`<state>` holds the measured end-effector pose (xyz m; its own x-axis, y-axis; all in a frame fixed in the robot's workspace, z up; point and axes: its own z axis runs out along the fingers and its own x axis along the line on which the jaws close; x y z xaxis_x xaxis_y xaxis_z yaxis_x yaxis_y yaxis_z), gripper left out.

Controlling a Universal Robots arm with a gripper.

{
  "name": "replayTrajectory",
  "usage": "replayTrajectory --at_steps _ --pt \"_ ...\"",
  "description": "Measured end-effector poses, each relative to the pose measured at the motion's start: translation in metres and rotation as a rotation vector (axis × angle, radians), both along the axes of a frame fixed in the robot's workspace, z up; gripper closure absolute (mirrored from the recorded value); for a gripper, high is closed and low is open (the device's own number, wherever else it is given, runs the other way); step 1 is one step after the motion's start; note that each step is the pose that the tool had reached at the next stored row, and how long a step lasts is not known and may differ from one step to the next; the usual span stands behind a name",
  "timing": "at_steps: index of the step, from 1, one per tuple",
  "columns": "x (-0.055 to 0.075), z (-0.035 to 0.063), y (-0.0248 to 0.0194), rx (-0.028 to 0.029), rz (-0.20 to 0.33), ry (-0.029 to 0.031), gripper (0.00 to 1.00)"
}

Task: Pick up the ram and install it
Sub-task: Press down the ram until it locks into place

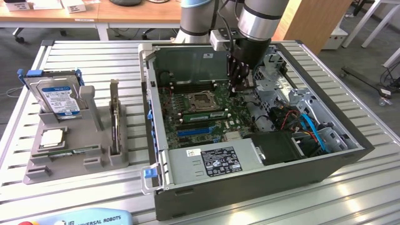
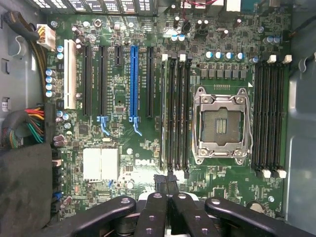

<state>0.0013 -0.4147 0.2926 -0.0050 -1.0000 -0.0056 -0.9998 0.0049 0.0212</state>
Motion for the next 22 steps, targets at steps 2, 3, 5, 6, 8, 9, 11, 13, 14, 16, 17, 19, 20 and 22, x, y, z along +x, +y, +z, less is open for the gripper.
replayTrajectory --at_steps 2,3,5,6,8,9,11,13,14,16,17,19,20,22 --pt "0.000 0.0000 0.0000 -0.0001 0.000 0.0000 0.90" --pt "0.000 -0.0001 0.0000 -0.0002 -0.001 0.0000 0.90" --pt "0.000 -0.0010 0.0000 0.0001 -0.005 0.0000 0.90" --pt "0.000 -0.0016 0.0000 0.0002 -0.007 -0.0001 0.90" --pt "0.000 -0.0027 0.0000 0.0000 -0.013 0.0000 0.90" --pt "0.000 -0.0035 0.0000 -0.0001 -0.016 0.0000 0.90" --pt "0.000 -0.0050 0.0000 0.0000 -0.023 -0.0001 0.90" --pt "0.000 -0.0062 0.0000 0.0000 -0.029 0.0000 0.90" --pt "0.000 -0.0070 0.0000 0.0001 -0.031 0.0000 0.90" --pt "0.000 -0.0087 0.0000 0.0000 -0.037 0.0000 0.90" --pt "0.000 -0.0097 0.0000 0.0000 -0.039 -0.0001 0.90" --pt "0.000 -0.0117 0.0000 0.0000 -0.044 -0.0001 0.90" --pt "0.000 -0.0128 0.0000 0.0000 -0.046 -0.0001 0.90" --pt "0.000 -0.0138 0.0000 -0.0001 -0.049 0.0000 0.90"
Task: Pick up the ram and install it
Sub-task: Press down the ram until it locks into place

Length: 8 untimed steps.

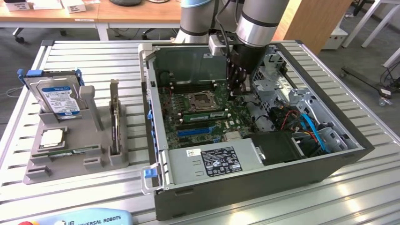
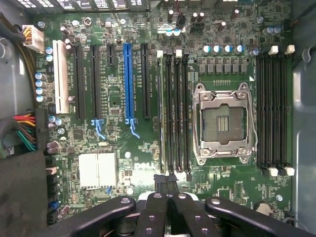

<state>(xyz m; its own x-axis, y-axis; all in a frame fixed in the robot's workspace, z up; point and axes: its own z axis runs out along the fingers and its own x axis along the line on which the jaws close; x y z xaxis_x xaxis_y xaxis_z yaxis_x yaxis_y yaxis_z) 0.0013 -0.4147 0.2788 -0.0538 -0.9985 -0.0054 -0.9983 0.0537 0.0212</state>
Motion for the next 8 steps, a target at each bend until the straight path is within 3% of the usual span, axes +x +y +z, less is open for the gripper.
replayTrajectory --at_steps 8 --pt "0.0000 -0.0012 0.0001 0.0006 0.000 -0.0002 0.90"
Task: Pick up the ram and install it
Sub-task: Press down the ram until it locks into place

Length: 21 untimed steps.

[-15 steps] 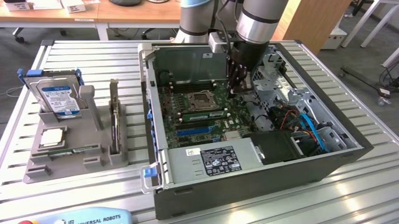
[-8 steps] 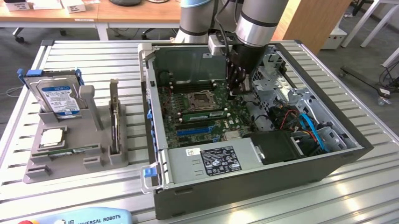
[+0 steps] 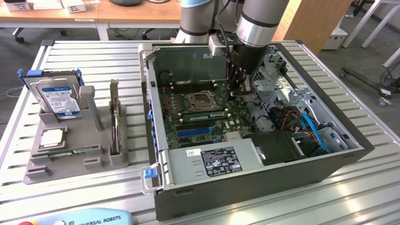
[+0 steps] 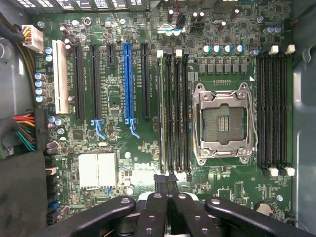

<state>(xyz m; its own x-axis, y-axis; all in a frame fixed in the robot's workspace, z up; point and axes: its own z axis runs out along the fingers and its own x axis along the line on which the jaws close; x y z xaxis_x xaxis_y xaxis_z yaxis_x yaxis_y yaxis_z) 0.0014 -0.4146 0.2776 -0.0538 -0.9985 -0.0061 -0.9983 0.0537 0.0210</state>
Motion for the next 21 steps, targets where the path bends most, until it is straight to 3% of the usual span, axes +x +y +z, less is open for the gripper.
replayTrajectory --at_steps 21 --pt "0.000 -0.0206 -0.0001 -0.0005 0.000 0.0002 0.90"
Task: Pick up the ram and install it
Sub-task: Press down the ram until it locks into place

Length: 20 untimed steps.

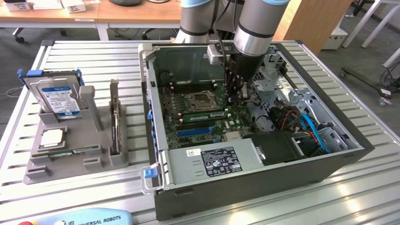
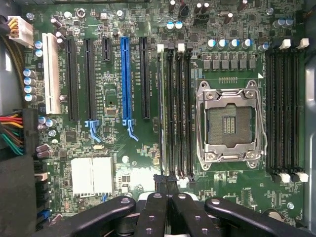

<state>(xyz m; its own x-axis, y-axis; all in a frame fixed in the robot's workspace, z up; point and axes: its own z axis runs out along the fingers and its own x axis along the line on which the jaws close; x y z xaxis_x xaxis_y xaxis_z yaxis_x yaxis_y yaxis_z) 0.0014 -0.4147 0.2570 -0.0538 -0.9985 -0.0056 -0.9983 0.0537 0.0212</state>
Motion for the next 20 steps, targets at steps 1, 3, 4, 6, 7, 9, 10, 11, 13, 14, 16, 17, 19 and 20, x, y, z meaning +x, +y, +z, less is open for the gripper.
replayTrajectory --at_steps 1,3,4,6,7,9,10,11,13,14,16,17,19,20 --pt "0.0000 0.0000 0.0000 -0.0002 0.000 0.0000 0.90" --pt "0.0000 0.0000 0.0000 -0.0002 0.000 0.0001 0.90" --pt "0.0000 0.0000 0.0000 -0.0002 0.000 0.0000 0.90" --pt "0.0003 0.0000 0.0000 -0.0001 0.000 0.0000 0.90" --pt "0.0011 -0.0001 0.0000 -0.0001 0.000 0.0000 0.90" --pt "0.0024 -0.0001 0.0000 0.0000 0.000 0.0000 0.90" --pt "0.0025 -0.0001 0.0000 0.0000 0.000 0.0000 0.90" --pt "0.0025 -0.0001 0.0000 -0.0001 0.000 0.0000 0.90" --pt "0.0025 -0.0001 0.0000 0.0000 0.000 0.0000 0.90" --pt "0.0026 -0.0001 0.0000 0.0000 0.000 0.0000 0.90" --pt "0.0026 -0.0008 0.0000 0.0004 0.000 -0.0001 0.90" --pt "0.0026 -0.0012 0.0000 0.0003 0.000 -0.0001 0.90" --pt "0.0026 -0.0016 -0.0001 -0.0001 0.000 0.0000 0.90" --pt "0.0026 -0.0016 -0.0001 -0.0002 0.000 0.0000 0.90"
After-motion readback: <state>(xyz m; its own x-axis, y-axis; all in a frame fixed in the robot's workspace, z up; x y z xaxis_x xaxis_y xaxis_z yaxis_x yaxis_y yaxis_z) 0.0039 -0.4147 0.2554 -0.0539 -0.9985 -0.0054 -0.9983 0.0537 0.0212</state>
